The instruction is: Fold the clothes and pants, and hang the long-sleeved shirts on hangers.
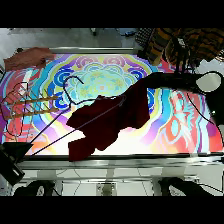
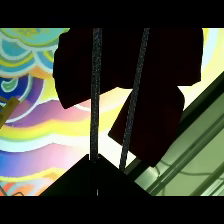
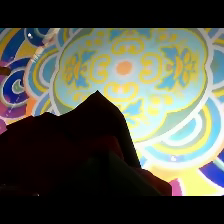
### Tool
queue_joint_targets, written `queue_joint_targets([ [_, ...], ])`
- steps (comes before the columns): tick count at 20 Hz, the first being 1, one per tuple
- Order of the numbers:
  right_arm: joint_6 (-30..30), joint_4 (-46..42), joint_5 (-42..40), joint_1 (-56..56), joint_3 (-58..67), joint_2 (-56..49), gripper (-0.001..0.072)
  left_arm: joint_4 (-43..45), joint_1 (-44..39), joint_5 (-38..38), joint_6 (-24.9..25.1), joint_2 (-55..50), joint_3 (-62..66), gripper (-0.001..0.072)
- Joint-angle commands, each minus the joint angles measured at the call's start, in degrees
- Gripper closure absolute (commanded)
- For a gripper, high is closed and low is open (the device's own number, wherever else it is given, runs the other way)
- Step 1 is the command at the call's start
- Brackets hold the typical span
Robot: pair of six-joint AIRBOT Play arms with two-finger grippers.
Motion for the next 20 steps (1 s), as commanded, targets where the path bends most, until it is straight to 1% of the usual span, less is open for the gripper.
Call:
queue_joint_targets([
  [1,0.1,0.1,0.2,0.0,0.1,0.0,0.0668,-2.1,0.0,-1.8,-0.8,-1.2,0.0,0.0680],
  [4,-0.6,0.5,1.5,0.1,0.1,0.0,0.0668,-3.5,0.0,-3.7,-0.6,-5.1,0.0,0.0679],
  [7,-5.1,3.5,4.0,0.2,0.1,0.0,0.0668,-4.5,0.0,-5.7,0.0,-10.0,0.0,0.0679],
  [11,-6.7,4.8,5.7,0.2,0.1,0.1,0.0668,-4.5,0.0,-7.7,1.7,-14.3,0.0,0.0679],
  [12,-8.2,5.7,6.8,0.2,0.1,0.1,0.0668,-4.4,0.0,-9.5,1.8,-14.8,0.0,0.0679],
  [14,-12.2,8.5,9.2,0.2,0.1,0.1,0.0668,-4.9,0.0,-12.9,4.7,-15.4,0.0,0.0679],
  [15,-14.9,9.8,10.1,0.2,0.1,0.1,0.0668,-6.6,0.0,-12.8,8.1,-15.8,0.0,0.0680],
  [16,-18.1,10.3,10.7,0.2,0.1,0.1,0.0668,-8.6,0.0,-12.2,11.1,-16.2,-0.1,0.0680],
  [18,-26.6,10.0,12.5,0.2,0.1,0.1,0.0668,-12.0,0.0,-11.5,15.0,-17.4,-0.2,0.0679],
  [19,-28.8,9.1,12.9,0.1,0.1,0.2,0.0668,-12.9,0.0,-10.2,16.4,-18.2,-0.2,0.0679],
  [20,-29.8,7.0,12.4,0.1,0.1,0.3,0.0668,-13.3,0.0,-8.1,17.0,-19.1,-0.2,0.0679],
])
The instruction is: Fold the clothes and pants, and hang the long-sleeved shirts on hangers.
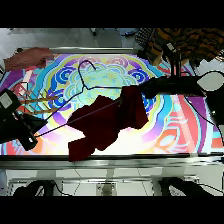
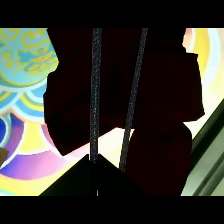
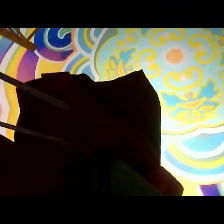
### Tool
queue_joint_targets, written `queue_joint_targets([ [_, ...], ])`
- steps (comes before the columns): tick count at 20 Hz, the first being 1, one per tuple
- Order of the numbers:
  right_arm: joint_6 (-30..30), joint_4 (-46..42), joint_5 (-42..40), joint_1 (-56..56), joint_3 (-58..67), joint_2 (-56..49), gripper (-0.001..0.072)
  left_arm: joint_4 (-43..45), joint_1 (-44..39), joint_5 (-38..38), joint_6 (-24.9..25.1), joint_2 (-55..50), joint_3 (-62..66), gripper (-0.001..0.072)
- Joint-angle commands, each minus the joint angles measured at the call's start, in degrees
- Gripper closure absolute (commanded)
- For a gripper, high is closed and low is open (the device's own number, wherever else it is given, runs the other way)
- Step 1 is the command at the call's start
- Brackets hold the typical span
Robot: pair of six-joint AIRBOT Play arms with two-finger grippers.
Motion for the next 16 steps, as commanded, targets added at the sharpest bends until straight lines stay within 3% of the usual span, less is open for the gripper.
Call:
queue_joint_targets([
  [1,-8.8,-3.8,1.0,0.0,0.1,0.3,0.0668,-3.6,0.0,5.2,5.3,-2.7,0.0,0.0679],
  [3,-12.9,-6.6,1.6,0.0,0.2,0.9,0.0668,-3.7,0.0,8.3,5.3,-3.9,-0.1,0.0679],
  [6,-18.4,-4.9,6.5,0.0,2.2,1.3,0.0668,-7.1,0.0,6.4,8.7,-4.3,-0.1,0.0679],
  [11,-19.0,2.9,19.1,0.1,9.1,1.8,0.0668,-10.5,0.0,5.2,11.8,-7.4,-1.3,0.0679],
  [16,-19.0,6.1,22.7,0.1,10.8,3.1,0.0668,-15.7,0.0,0.4,17.2,-7.4,-5.3,0.0679],
])
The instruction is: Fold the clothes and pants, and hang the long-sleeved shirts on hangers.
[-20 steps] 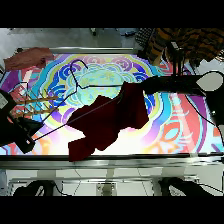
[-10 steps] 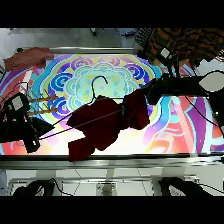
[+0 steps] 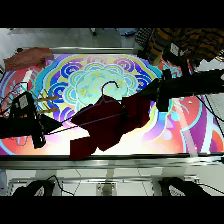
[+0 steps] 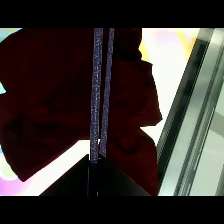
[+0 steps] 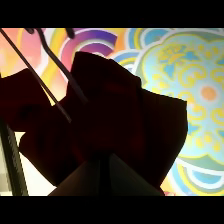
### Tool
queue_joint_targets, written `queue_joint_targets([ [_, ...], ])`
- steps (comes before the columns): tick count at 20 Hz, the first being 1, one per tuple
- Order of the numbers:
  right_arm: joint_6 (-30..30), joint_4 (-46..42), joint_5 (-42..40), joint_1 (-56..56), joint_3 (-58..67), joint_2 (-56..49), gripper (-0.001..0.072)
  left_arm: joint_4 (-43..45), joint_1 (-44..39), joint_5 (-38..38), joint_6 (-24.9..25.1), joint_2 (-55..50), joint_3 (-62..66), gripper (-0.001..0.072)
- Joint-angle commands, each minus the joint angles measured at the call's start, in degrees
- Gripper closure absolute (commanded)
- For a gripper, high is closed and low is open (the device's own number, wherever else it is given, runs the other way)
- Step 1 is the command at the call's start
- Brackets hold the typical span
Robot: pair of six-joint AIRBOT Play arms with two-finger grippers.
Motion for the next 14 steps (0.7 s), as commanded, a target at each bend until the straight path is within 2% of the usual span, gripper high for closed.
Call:
queue_joint_targets([
  [1,-0.3,2.2,3.3,0.0,1.2,0.7,0.0668,-4.6,0.0,-1.0,4.5,-0.3,-2.4,0.0679],
  [5,-0.3,1.2,4.5,0.1,1.2,0.7,0.0668,-8.4,0.0,0.5,5.3,-0.3,-5.2,0.0679],
  [9,3.1,-18.7,5.9,0.0,1.2,0.8,0.0668,-8.6,0.1,2.1,5.3,-0.3,-6.2,0.0679],
  [11,4.1,-24.6,5.8,0.0,1.2,0.9,0.0668,-9.6,0.1,4.0,5.3,-0.3,-6.2,0.0679],
  [14,4.0,-21.4,5.4,0.1,1.2,0.9,0.0668,-12.9,-0.1,5.9,5.3,-0.3,-6.2,0.0679],
])
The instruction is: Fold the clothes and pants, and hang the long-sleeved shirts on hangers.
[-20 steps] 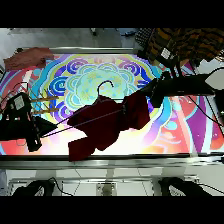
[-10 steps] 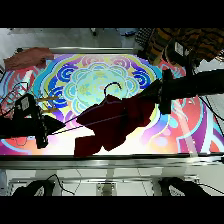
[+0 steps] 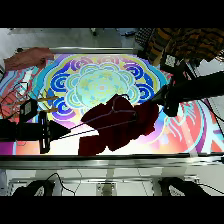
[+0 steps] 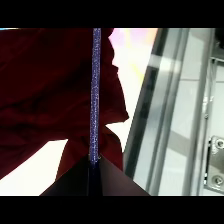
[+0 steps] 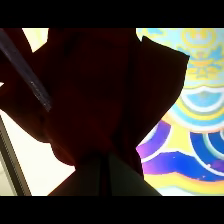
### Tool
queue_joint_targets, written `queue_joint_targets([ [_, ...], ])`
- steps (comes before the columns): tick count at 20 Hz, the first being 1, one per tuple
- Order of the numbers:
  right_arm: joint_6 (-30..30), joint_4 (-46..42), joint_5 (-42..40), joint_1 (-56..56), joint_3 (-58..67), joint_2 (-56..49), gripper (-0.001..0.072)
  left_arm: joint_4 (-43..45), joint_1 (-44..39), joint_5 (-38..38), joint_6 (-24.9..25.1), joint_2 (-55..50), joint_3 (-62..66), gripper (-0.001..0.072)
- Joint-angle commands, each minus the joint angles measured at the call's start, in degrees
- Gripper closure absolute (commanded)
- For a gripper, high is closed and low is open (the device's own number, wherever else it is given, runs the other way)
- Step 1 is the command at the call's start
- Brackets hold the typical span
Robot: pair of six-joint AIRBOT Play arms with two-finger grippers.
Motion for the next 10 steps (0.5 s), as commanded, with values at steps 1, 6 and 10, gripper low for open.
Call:
queue_joint_targets([
  [1,0.9,-0.6,0.3,0.1,0.1,0.0,0.0668,-3.3,0.0,1.9,0.2,0.0,-0.2,0.0679],
  [6,0.9,12.3,6.1,0.1,0.1,0.0,0.0668,-4.9,-0.1,0.2,0.2,0.0,-1.1,0.0679],
  [10,0.9,21.2,8.6,0.1,0.2,1.1,0.0668,-6.4,-0.1,-5.0,0.2,0.0,-7.4,0.0679],
])
